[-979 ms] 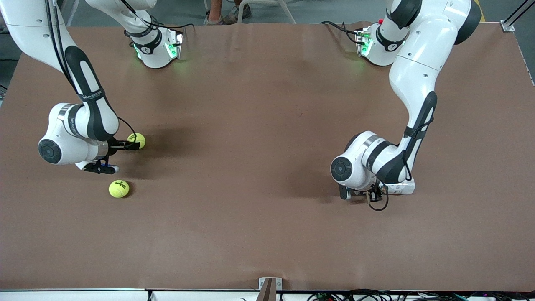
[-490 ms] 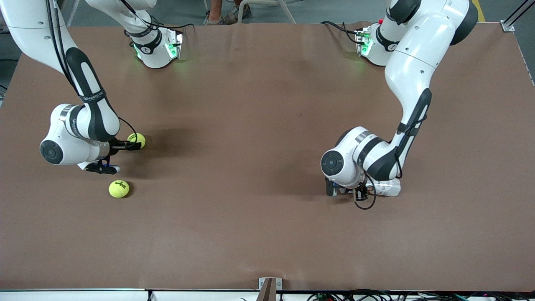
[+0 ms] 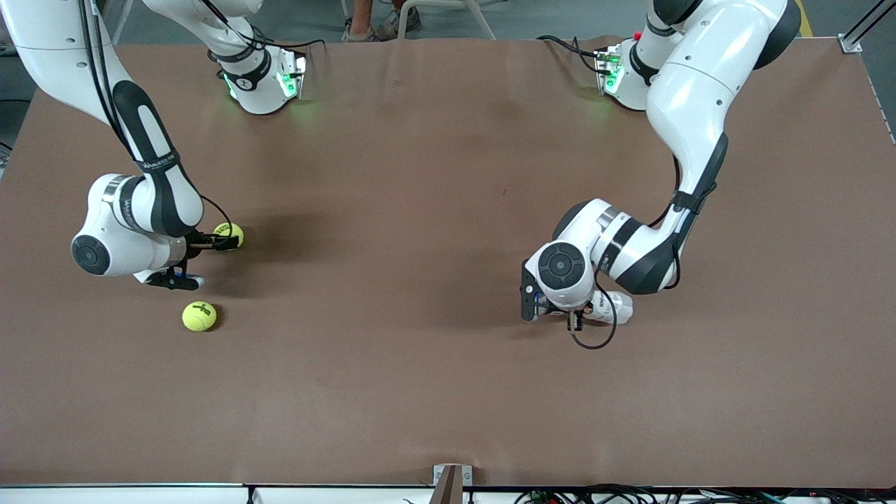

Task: Insert tennis ball vertically with right arm
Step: 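Lift the can upright with the left gripper while the right gripper grasps a ball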

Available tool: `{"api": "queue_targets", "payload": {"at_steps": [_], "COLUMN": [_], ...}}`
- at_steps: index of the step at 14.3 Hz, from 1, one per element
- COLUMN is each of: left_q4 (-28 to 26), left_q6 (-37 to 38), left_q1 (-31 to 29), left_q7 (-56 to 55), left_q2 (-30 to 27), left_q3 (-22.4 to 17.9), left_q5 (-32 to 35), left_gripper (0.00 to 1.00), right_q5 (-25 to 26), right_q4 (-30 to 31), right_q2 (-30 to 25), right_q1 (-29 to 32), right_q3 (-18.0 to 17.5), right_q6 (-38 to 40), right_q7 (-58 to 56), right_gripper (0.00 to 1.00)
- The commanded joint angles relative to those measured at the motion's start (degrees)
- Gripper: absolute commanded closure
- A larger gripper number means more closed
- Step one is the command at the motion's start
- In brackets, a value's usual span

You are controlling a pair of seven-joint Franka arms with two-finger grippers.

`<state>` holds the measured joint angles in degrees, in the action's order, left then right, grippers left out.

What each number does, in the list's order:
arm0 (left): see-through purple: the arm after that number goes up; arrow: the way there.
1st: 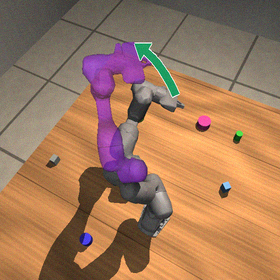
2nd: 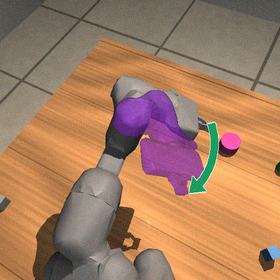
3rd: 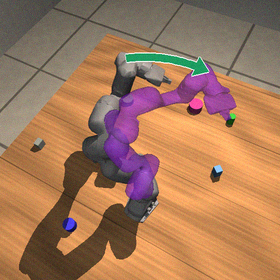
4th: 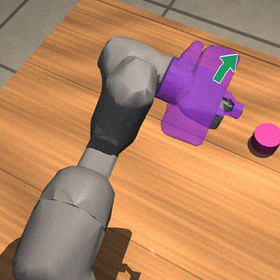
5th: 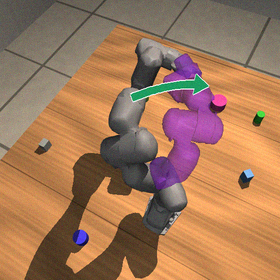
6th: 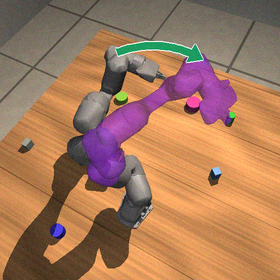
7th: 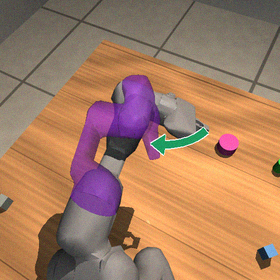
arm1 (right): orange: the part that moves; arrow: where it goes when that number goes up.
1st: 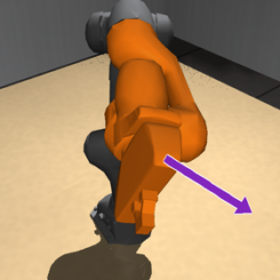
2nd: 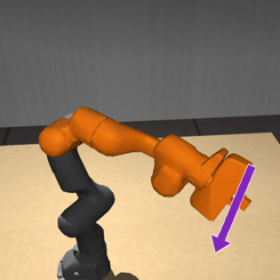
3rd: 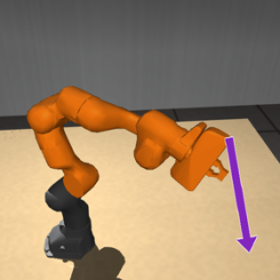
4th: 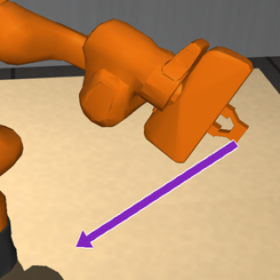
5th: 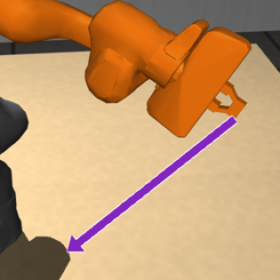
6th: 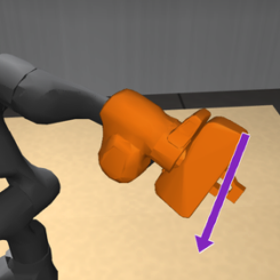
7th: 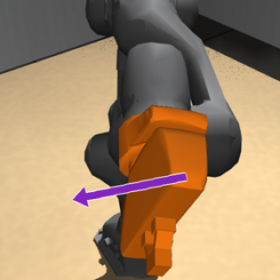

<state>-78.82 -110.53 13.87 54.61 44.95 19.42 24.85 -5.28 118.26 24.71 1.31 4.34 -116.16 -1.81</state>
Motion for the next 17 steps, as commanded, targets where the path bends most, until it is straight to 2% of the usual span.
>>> {"api": "queue_targets", "payload": {"at_steps": [1, 6, 9, 11, 14, 17], "left_q4": [0.69, 0.16, -0.80, -0.89, -1.07, -2.12], "left_q6": [-5.11, -17.94, -27.76, -36.03, -43.43, -44.94], "left_q1": [-0.77, 0.54, 1.78, 2.47, 2.48, 0.91], "left_q7": [3.21, 5.59, 5.86, 5.94, 5.94, 6.91], "left_q2": [-0.13, 1.01, 2.94, 5.40, 7.08, 6.82], "left_q3": [1.23, 1.50, 3.95, 5.80, 9.84, 13.61], "left_q5": [-6.45, -21.40, -29.57, -32.31, -35.91, -37.15], "left_gripper": [0.43, 0.43, 0.43, 0.43, 0.43, 0.43], "right_q5": [-0.43, -0.43, -0.43, -0.43, -0.43, -0.43], "right_q4": [0.66, 0.66, 0.66, 0.66, 0.66, 0.66], "right_q2": [-0.18, 0.34, 0.43, 0.43, 0.43, 0.43], "right_q1": [-0.08, -0.08, 0.01, -0.08, -0.08, -0.17], "right_q3": [-0.03, -0.03, -0.03, -0.03, -0.03, -0.03], "right_q6": [0.32, 0.06, 0.06, 0.15, 0.24, 0.41], "right_q7": [0.32, 0.23, 0.32, 0.32, 0.32, 0.32], "right_gripper": [0.04, 0.11, 0.11, 0.11, 0.12, 0.28]}}
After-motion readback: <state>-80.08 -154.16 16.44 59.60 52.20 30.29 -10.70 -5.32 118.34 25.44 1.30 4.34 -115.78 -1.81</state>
